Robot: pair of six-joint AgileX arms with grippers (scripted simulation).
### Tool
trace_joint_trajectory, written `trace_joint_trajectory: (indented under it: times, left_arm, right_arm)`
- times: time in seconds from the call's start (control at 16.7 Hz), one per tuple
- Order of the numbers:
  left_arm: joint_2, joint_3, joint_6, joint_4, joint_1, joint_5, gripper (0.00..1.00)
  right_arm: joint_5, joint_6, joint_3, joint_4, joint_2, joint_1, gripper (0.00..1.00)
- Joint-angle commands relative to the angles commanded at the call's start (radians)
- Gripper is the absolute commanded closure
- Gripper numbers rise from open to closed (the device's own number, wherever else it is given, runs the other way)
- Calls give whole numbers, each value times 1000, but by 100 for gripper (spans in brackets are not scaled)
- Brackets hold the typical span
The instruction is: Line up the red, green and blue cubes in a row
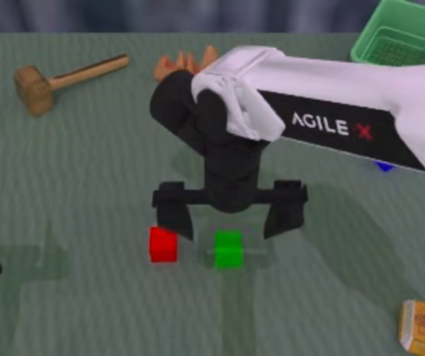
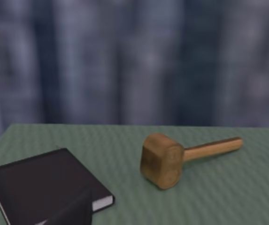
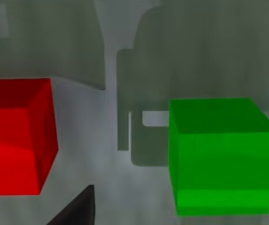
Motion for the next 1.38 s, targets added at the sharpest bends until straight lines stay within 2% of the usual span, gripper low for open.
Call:
trace_joint_trajectory:
  times: [0.24,0.54,0.72,1.02,1.38]
  left_arm:
    - [0,0,0,0,0,0,0]
    - [0,0,0,0,0,0,0]
    - [0,0,0,0,0,0,0]
    - [0,0,0,0,0,0,0]
    - [0,0,0,0,0,0,0]
  right_arm:
    - [0,-3,87,-122,-34,6,0]
    - [0,-5,92,-127,-34,0,0]
    - [0,-71,115,-134,-18,-37,0]
    - [-2,-362,190,-160,41,-195,0]
    - [-5,-884,279,-200,124,-447,0]
